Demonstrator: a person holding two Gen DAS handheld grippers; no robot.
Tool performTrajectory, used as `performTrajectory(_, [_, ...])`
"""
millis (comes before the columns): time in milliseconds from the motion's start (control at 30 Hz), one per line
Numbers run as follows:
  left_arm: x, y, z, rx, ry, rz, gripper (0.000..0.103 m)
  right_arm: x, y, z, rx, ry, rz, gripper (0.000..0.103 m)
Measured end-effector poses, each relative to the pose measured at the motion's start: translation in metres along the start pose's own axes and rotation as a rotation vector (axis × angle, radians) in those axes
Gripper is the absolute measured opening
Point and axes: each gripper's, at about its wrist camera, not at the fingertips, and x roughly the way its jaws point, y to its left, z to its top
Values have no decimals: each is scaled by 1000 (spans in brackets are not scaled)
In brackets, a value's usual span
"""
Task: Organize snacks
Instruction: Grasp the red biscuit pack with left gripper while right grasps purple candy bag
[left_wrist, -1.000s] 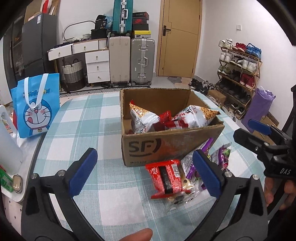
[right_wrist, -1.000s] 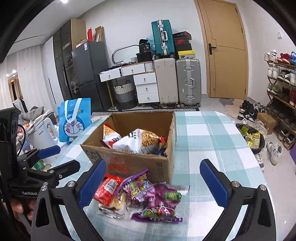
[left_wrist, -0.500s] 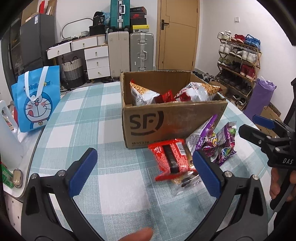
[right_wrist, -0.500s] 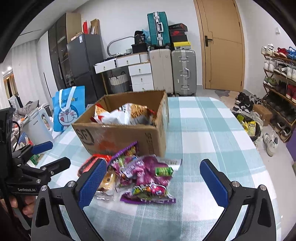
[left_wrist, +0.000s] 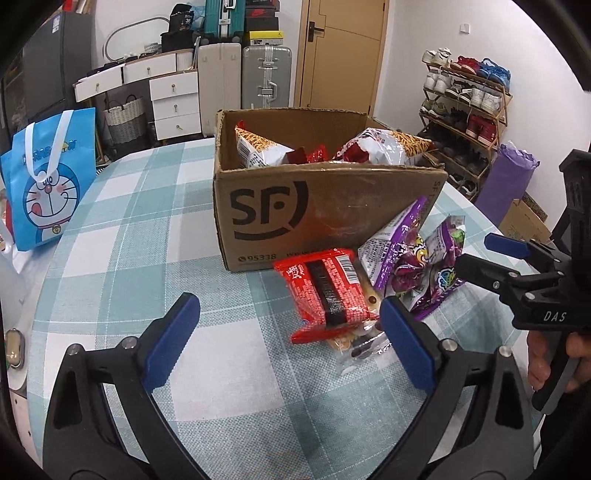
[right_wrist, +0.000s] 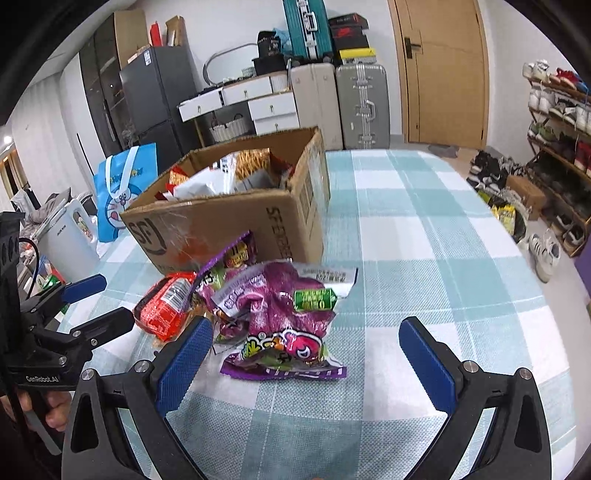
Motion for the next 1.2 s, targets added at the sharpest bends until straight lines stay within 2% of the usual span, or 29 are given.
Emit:
performTrajectory(300, [24, 1, 5, -25, 49, -27, 98, 18, -2, -1, 7, 51, 1, 102])
performTrajectory(733, [60, -7, 19, -30, 81, -60, 97, 26, -5, -2, 26, 69, 30, 101])
performTrajectory(867, [64, -7, 17, -27, 83, -66, 96, 30, -3, -3, 22, 77, 41, 93])
performTrajectory(967, [70, -8, 18, -27, 97, -68, 89, 31, -4, -3, 26, 79, 47, 84])
performTrajectory(1067, [75, -8, 17, -40, 104, -87, 86, 31, -4, -3, 30, 77, 58, 82])
performTrajectory(1200, [80, -6, 17, -51, 114, -108, 76, 30, -3, -3, 28, 74, 77, 75])
